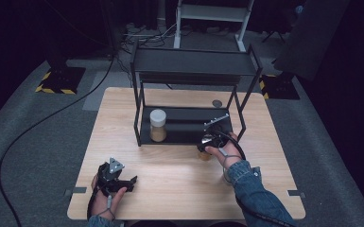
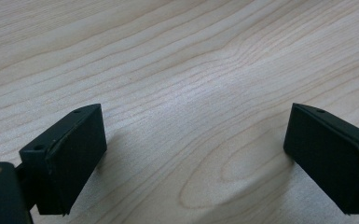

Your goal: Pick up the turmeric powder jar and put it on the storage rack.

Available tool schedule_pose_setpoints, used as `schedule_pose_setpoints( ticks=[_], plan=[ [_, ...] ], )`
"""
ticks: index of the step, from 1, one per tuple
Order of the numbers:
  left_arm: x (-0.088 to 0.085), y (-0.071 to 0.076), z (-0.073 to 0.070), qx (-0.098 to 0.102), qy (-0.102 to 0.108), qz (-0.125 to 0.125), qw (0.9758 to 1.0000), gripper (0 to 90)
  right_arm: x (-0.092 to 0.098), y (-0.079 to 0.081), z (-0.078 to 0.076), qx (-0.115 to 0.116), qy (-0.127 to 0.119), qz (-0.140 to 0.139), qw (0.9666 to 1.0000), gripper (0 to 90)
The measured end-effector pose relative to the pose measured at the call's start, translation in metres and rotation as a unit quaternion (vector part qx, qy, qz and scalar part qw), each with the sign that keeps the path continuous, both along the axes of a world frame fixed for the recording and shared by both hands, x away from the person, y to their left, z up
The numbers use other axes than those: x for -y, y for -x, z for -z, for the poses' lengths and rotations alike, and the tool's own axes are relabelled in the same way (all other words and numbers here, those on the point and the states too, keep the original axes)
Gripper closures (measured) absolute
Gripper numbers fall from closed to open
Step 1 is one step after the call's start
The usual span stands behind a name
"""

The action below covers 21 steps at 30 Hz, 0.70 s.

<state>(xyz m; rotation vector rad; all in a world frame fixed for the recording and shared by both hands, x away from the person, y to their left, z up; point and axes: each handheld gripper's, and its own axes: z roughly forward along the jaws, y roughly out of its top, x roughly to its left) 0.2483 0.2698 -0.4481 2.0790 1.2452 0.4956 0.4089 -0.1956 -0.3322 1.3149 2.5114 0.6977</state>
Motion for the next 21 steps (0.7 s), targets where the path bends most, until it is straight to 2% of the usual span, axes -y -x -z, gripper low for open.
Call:
schedule_pose_setpoints(
  ticks=[3, 9, 21],
  plan=[
    [0.0, 0.0, 0.0, 0.0, 0.0, 0.0, 1.0, 5.6, -0.0006, -0.0027, 0.0, -0.006, 0.002, 0.002, 1.0, 18.5],
    [0.0, 0.0, 0.0001, 0.0, 0.0, 0.0, 1.0, 5.6, -0.002, -0.0054, -0.0003, -0.013, 0.006, -0.009, 0.9999, 30.3],
    [0.0, 0.0001, 0.0001, 0.0, 0.0, 0.0, 1.0, 5.6, -0.0036, -0.0033, -0.0008, -0.006, 0.012, -0.013, 0.9998, 31.1]
  ],
)
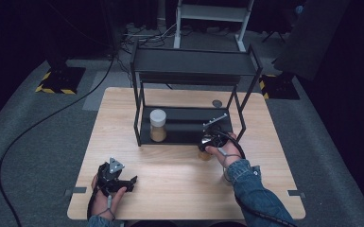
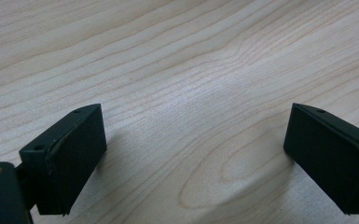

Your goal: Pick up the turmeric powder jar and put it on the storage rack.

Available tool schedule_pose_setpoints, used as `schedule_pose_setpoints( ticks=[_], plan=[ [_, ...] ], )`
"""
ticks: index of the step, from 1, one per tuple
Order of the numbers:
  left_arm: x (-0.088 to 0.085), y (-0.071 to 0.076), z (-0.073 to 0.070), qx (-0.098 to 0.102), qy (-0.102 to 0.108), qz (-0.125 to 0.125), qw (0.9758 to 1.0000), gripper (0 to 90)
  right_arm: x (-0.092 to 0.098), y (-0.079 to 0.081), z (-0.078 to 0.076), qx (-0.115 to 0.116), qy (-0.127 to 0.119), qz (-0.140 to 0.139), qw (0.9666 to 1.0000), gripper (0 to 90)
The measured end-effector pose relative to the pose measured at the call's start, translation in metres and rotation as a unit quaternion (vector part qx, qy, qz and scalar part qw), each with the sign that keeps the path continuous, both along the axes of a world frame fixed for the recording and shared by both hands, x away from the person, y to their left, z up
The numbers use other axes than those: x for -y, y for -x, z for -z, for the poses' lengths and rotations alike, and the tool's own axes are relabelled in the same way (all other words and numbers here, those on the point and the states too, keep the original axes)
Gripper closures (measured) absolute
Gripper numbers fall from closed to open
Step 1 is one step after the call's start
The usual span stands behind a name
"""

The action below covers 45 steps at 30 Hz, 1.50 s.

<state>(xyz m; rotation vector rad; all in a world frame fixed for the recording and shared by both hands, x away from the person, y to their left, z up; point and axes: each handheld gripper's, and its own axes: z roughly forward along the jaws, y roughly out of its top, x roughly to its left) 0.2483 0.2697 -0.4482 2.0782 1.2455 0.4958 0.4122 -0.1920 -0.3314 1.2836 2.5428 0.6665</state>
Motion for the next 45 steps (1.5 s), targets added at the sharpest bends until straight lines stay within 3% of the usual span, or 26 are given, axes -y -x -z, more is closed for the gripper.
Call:
schedule_pose_setpoints(
  ticks=[7, 26, 37, 45],
  plan=[
    [0.0, 0.0, 0.0, 0.0, -0.001, 0.001, 1.0, 5.6, 0.0, 0.001, -0.004, 0.003, -0.002, -0.002, 1.0, 31.2],
    [0.0, 0.0, 0.0, 0.0, -0.001, 0.002, 1.0, 5.6, -0.006, -0.002, -0.033, 0.018, -0.01, -0.02, 0.9996, 31.2],
    [0.0, 0.0, 0.0, 0.0, -0.001, 0.003, 1.0, 5.6, -0.024, -0.012, -0.055, 0.035, -0.001, -0.035, 0.9988, 31.2],
    [0.0, 0.0, 0.0, 0.0, -0.001, 0.003, 1.0, 5.6, -0.04, -0.026, -0.063, 0.036, 0.005, -0.045, 0.9983, 31.2]
  ],
)
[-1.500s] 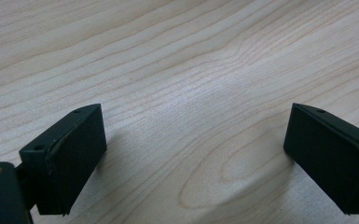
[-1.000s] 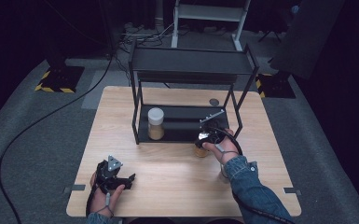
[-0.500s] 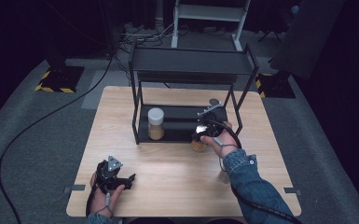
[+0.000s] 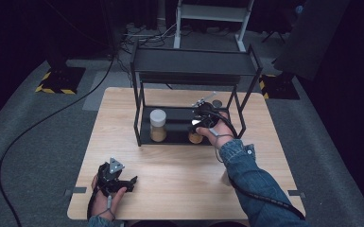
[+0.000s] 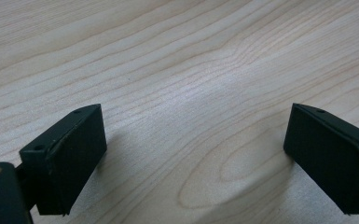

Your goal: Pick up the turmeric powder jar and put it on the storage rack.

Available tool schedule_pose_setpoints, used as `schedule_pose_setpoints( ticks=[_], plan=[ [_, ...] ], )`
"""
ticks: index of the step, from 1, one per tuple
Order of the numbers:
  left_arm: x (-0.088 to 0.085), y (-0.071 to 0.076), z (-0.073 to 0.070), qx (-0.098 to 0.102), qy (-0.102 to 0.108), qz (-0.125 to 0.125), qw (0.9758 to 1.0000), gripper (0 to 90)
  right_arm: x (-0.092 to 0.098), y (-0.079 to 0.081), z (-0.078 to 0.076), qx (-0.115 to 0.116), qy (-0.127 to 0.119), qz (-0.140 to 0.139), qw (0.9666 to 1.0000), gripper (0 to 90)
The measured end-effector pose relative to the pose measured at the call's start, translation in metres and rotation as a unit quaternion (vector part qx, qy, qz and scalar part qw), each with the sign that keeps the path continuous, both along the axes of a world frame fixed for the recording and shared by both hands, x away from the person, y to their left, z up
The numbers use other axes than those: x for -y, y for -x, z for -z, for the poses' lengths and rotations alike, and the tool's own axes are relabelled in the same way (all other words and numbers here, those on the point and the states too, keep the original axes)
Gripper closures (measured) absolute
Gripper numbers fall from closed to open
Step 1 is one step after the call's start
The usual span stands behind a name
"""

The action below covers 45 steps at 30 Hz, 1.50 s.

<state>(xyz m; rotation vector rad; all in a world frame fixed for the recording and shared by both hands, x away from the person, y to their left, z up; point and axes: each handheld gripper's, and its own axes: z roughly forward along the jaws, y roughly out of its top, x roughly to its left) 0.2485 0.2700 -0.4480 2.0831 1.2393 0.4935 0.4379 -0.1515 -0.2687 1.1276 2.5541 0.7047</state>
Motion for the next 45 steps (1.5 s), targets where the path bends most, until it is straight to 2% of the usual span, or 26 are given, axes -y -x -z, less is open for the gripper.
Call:
schedule_pose_setpoints(
  ticks=[8, 13, 18, 21, 24, 32, 34, 35, 38, 45],
  plan=[
    [0.0, 0.0, 0.0, 0.0, 0.002, -0.002, 1.0, 5.6, -0.018, -0.019, 0.006, -0.01, 0.003, -0.007, 0.9999, 31.2],
    [0.0, 0.0, 0.0, 0.0, 0.002, -0.002, 1.0, 5.6, -0.027, -0.025, 0.013, -0.002, 0.009, -0.006, 0.9999, 31.2],
    [0.0, 0.0, 0.0, 0.0, 0.001, -0.001, 1.0, 5.5, -0.035, -0.034, 0.02, -0.007, 0.015, -0.006, 0.9998, 31.4],
    [0.0, 0.0, 0.0, 0.0, 0.002, -0.001, 1.0, 5.5, -0.037, -0.037, 0.023, -0.002, 0.009, -0.009, 0.9999, 35.9],
    [0.0, 0.0, 0.0, 0.0, 0.001, -0.001, 1.0, 5.5, -0.044, -0.042, 0.027, -0.015, 0.014, -0.011, 0.9997, 35.9],
    [0.0, 0.0, 0.0, 0.0, 0.001, -0.001, 1.0, 5.5, -0.044, -0.048, 0.031, -0.021, 0.008, -0.009, 0.9997, 35.7],
    [0.0, 0.0, 0.0, 0.0, 0.001, -0.001, 1.0, 5.5, -0.04, -0.049, 0.031, -0.023, -0.002, -0.011, 0.9997, 30.7],
    [0.0, 0.0, 0.0, 0.0, 0.001, -0.001, 1.0, 5.5, -0.038, -0.048, 0.03, -0.024, -0.01, -0.005, 0.9996, 26.7],
    [0.0, 0.0, 0.0, 0.0, 0.001, -0.001, 1.0, 5.6, -0.031, -0.042, 0.023, -0.01, -0.027, -0.004, 0.9996, 22.5],
    [0.0, 0.0, 0.0, 0.0, 0.002, -0.001, 1.0, 5.5, -0.013, -0.015, -0.005, 0.023, -0.046, -0.011, 0.9986, 17.6]
  ],
)
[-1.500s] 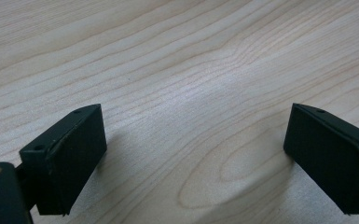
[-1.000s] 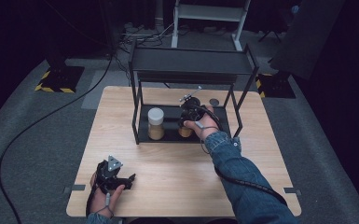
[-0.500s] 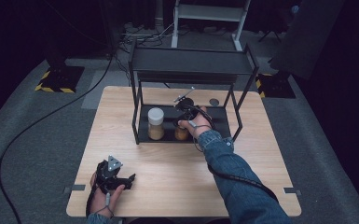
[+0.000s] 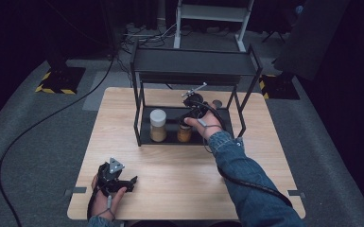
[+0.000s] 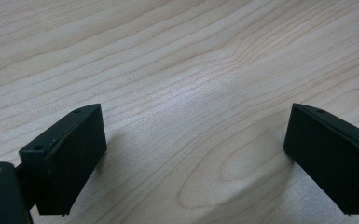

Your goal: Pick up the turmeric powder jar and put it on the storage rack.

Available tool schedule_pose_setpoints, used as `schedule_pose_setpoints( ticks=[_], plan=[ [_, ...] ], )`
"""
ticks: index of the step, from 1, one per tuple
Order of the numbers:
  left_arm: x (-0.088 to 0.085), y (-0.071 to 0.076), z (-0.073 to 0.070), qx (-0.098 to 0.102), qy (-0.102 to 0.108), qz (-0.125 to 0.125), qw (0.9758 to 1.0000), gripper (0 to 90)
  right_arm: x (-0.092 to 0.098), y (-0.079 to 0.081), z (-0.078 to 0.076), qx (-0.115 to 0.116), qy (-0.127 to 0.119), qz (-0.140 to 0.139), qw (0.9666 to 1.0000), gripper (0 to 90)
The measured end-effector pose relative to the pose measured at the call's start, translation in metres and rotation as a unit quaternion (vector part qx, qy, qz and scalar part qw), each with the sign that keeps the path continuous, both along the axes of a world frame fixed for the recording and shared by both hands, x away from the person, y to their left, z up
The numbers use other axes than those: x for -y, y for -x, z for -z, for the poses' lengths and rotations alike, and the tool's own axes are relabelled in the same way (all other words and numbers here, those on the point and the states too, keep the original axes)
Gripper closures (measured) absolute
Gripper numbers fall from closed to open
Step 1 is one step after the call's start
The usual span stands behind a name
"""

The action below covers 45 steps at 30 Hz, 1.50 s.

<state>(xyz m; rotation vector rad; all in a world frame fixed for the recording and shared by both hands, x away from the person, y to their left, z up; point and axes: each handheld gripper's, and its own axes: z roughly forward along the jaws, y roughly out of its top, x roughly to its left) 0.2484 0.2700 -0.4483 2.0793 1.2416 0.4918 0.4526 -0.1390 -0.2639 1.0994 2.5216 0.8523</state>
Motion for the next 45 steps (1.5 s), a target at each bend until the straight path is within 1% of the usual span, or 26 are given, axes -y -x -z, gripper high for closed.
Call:
schedule_pose_setpoints(
  ticks=[5, 8, 10, 16, 23, 27, 30, 35, 39, 42, 45],
  plan=[
    [0.0, 0.0, 0.0, 0.0, 0.0, 0.0, 1.0, 5.5, 0.019, 0.025, -0.016, 0.018, -0.016, -0.005, 0.9997, 15.2],
    [0.0, 0.0, 0.0, 0.0, -0.001, 0.001, 1.0, 5.5, 0.029, 0.038, -0.023, 0.027, -0.019, -0.004, 0.9995, 13.8],
    [0.0, 0.0, 0.0, 0.0, -0.001, 0.001, 1.0, 5.5, 0.037, 0.048, -0.026, 0.032, -0.024, -0.002, 0.9992, 13.4],
    [0.0, 0.0, 0.0, 0.0, -0.001, 0.001, 1.0, 5.5, 0.059, 0.071, -0.03, 0.045, -0.029, -0.002, 0.9985, 12.8],
    [0.0, 0.0, 0.0, 0.0, -0.001, 0.001, 1.0, 5.5, 0.085, 0.094, -0.029, 0.059, -0.037, 0.005, 0.9976, 11.3],
    [0.0, 0.0, 0.0, 0.0, -0.001, 0.001, 1.0, 5.5, 0.1, 0.107, -0.024, 0.068, -0.046, 0.011, 0.9965, 9.7],
    [0.0, 0.0, 0.0, 0.0, -0.001, 0.001, 1.0, 5.5, 0.108, 0.115, -0.02, 0.077, -0.047, 0.011, 0.9959, 9.2],
    [0.0, 0.0, 0.0, 0.0, -0.001, 0.001, 1.0, 5.5, 0.122, 0.123, -0.014, 0.077, -0.05, 0.011, 0.9957, 8.7],
    [0.0, 0.0, 0.0, 0.0, -0.001, 0.001, 1.0, 5.5, 0.132, 0.13, -0.01, 0.078, -0.052, 0.017, 0.9955, 8.2],
    [0.0, 0.0, 0.0, 0.0, -0.001, 0.001, 1.0, 5.5, 0.137, 0.135, -0.008, 0.085, -0.047, 0.018, 0.9951, 8.2],
    [0.0, 0.0, 0.0, 0.0, -0.001, 0.001, 1.0, 5.5, 0.142, 0.138, -0.005, 0.085, -0.047, 0.019, 0.9951, 8.2]
  ],
)
